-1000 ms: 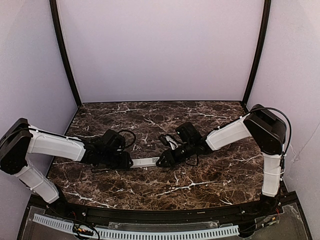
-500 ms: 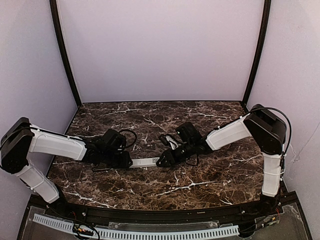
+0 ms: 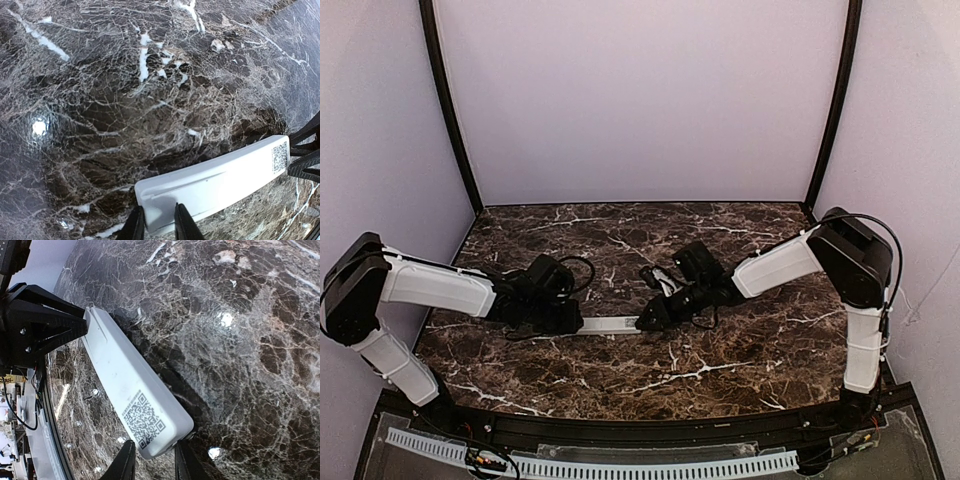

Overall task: Load the batteries into the remote control
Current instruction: Press the battery cover on the remote control.

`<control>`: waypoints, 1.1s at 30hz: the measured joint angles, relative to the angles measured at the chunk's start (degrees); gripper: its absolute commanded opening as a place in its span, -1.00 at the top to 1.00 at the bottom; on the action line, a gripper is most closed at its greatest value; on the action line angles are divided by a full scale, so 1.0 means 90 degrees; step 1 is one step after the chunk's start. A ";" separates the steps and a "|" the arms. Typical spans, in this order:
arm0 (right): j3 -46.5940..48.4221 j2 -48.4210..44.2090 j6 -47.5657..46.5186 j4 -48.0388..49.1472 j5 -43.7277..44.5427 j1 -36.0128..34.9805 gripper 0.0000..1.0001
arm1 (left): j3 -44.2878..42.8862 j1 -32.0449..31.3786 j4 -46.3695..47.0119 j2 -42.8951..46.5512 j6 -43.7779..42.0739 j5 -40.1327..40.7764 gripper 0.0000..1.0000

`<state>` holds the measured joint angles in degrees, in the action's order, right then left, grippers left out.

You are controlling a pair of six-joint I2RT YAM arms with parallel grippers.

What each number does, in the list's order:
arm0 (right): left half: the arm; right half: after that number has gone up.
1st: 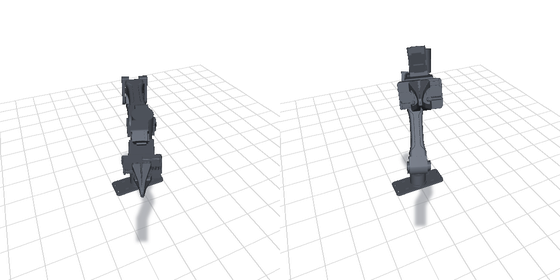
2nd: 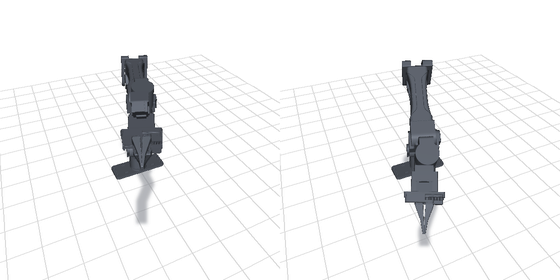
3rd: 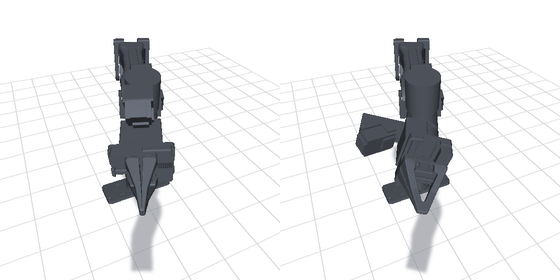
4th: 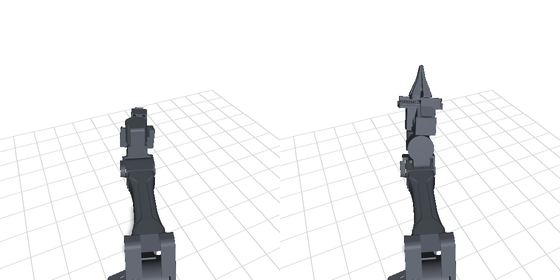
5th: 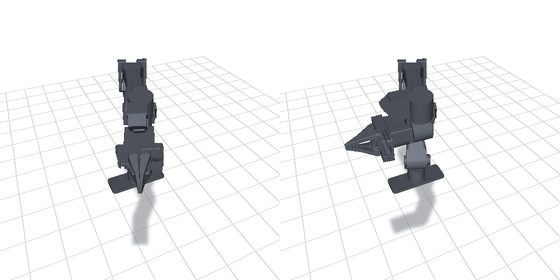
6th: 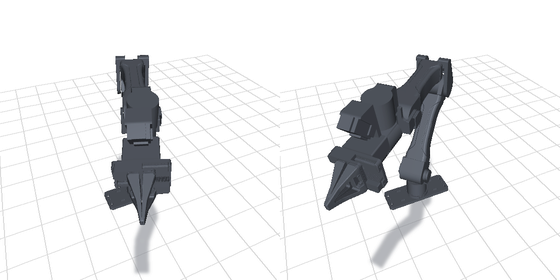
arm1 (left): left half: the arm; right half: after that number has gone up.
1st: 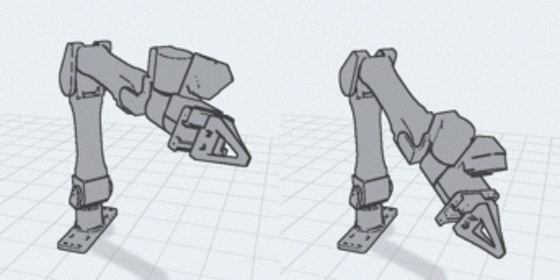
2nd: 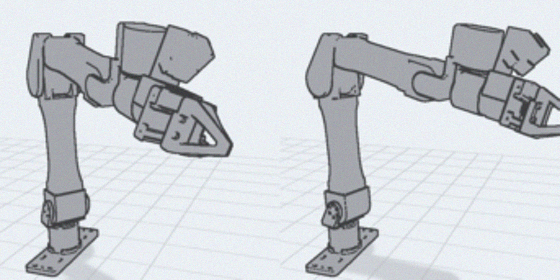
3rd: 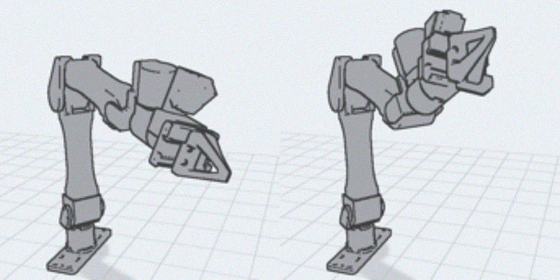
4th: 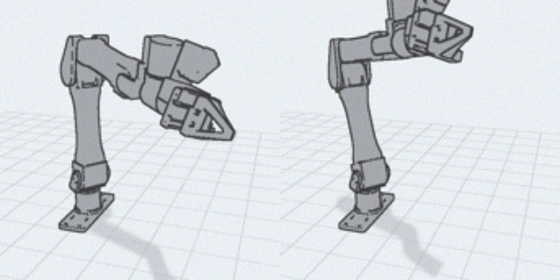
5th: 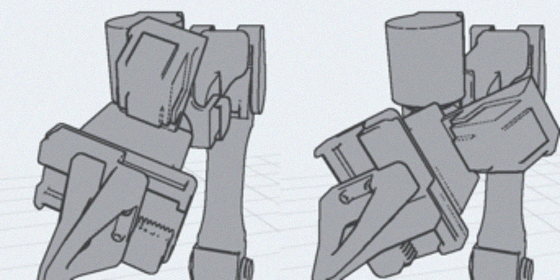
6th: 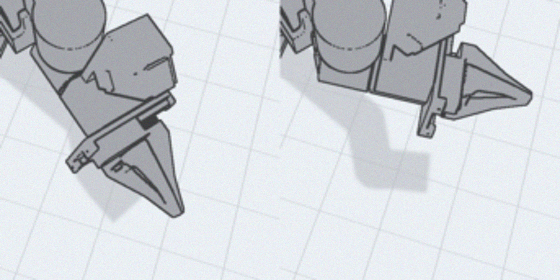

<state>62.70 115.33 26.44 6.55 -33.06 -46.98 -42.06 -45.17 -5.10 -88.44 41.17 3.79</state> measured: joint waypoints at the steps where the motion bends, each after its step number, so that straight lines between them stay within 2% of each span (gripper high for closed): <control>1: 0.0015 0.0002 0.0000 -0.0002 -0.0007 0.0000 0.51 | -0.0022 0.0002 -0.0010 -0.0036 0.0002 -0.0002 0.59; 7: 0.0039 0.0056 0.0002 -0.0019 -0.0078 0.0000 0.59 | -0.0102 0.0051 -0.0051 -0.0112 0.0032 -0.0017 0.64; 16: 0.0066 0.0085 0.0027 -0.0063 -0.0172 0.0024 0.61 | -0.0114 0.0107 -0.0085 -0.0172 0.0109 -0.0151 0.66; 33: 0.0066 0.0085 0.0027 -0.0058 -0.0148 0.0024 0.55 | -0.0066 0.0112 -0.0092 -0.0063 0.0189 -0.0294 0.53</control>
<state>63.29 116.09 26.68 6.02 -34.39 -46.76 -42.65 -44.16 -5.93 -89.01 42.87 1.15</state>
